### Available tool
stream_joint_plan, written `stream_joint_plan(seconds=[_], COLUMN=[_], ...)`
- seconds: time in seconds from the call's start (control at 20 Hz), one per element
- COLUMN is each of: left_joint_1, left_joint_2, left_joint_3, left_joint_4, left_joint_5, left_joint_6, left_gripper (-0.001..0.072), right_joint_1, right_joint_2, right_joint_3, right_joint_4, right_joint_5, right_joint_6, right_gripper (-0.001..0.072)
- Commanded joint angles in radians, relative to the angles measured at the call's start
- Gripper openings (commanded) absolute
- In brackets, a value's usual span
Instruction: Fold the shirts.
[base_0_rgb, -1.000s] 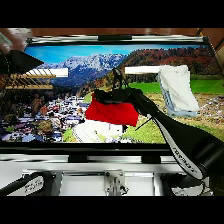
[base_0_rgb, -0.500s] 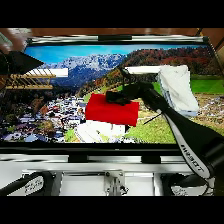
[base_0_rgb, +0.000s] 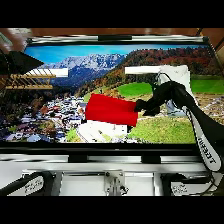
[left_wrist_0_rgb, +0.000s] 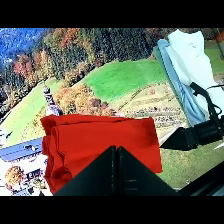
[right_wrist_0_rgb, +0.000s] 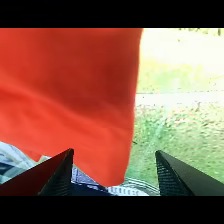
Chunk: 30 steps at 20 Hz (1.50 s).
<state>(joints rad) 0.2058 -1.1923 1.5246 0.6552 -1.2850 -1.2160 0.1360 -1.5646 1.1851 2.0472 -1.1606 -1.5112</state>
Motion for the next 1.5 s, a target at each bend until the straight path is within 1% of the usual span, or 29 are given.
stream_joint_plan(seconds=[0.0, 0.1, 0.3, 0.45, 0.5, 0.55, 0.6, 0.65, 0.7, 0.75, 0.8, 0.85, 0.95, 1.1, 1.3, 1.45], left_joint_1=[0.000, 0.000, 0.000, 0.000, 0.000, 0.000, 0.000, 0.000, 0.000, 0.000, 0.000, 0.000, 0.000, 0.000, 0.000, 0.000], left_joint_2=[0.000, 0.000, 0.000, 0.000, 0.000, 0.000, 0.000, -0.001, -0.002, -0.002, -0.002, -0.002, -0.002, -0.002, -0.002, -0.002], left_joint_3=[0.000, 0.000, 0.000, 0.000, 0.000, 0.000, 0.000, 0.000, 0.000, 0.000, 0.000, 0.000, 0.000, 0.000, 0.000, 0.000], left_joint_4=[0.000, 0.000, 0.000, 0.000, 0.000, 0.000, 0.000, 0.000, 0.000, 0.000, 0.000, 0.000, 0.000, 0.000, 0.000, 0.000], left_joint_5=[0.000, 0.000, 0.000, 0.000, 0.000, 0.000, 0.001, 0.001, 0.001, 0.001, 0.001, 0.001, 0.001, 0.001, 0.000, -0.001], left_joint_6=[0.000, 0.000, 0.000, 0.000, 0.000, 0.000, 0.000, 0.000, 0.000, 0.000, 0.000, 0.000, 0.000, 0.000, 0.000, 0.000], left_gripper=[0.0030, 0.0031, 0.0030, 0.0031, 0.0031, 0.0031, 0.0031, 0.0031, 0.0031, 0.0031, 0.0031, 0.0031, 0.0031, 0.0030, 0.0031, 0.0031], right_joint_1=[-0.020, -0.020, -0.019, -0.019, -0.020, -0.020, -0.020, -0.020, -0.020, -0.020, -0.021, -0.021, -0.021, -0.021, -0.037, -0.101], right_joint_2=[-0.005, -0.023, -0.082, -0.107, -0.107, -0.107, -0.107, -0.107, -0.107, -0.107, -0.107, -0.107, -0.107, -0.107, -0.107, -0.109], right_joint_3=[-0.050, -0.050, -0.050, -0.050, -0.050, -0.050, -0.050, -0.050, -0.050, -0.049, -0.039, -0.017, 0.074, 0.280, 0.515, 0.595], right_joint_4=[0.094, 0.146, 0.246, 0.260, 0.263, 0.267, 0.272, 0.282, 0.292, 0.308, 0.325, 0.333, 0.329, 0.309, 0.243, 0.238], right_joint_5=[0.103, 0.141, 0.132, 0.128, 0.129, 0.129, 0.130, 0.131, 0.131, 0.131, 0.126, 0.117, 0.111, 0.150, 0.288, 0.361], right_joint_6=[-0.040, -0.048, -0.076, -0.075, -0.077, -0.083, -0.088, -0.104, -0.107, -0.127, -0.173, -0.200, -0.237, -0.258, -0.250, -0.208], right_gripper=[0.0618, 0.0617, 0.0617, 0.0614, 0.0593, 0.0491, 0.0467, 0.0401, 0.0273, 0.0207, 0.0118, 0.0069, 0.0070, 0.0069, 0.0069, 0.0069])
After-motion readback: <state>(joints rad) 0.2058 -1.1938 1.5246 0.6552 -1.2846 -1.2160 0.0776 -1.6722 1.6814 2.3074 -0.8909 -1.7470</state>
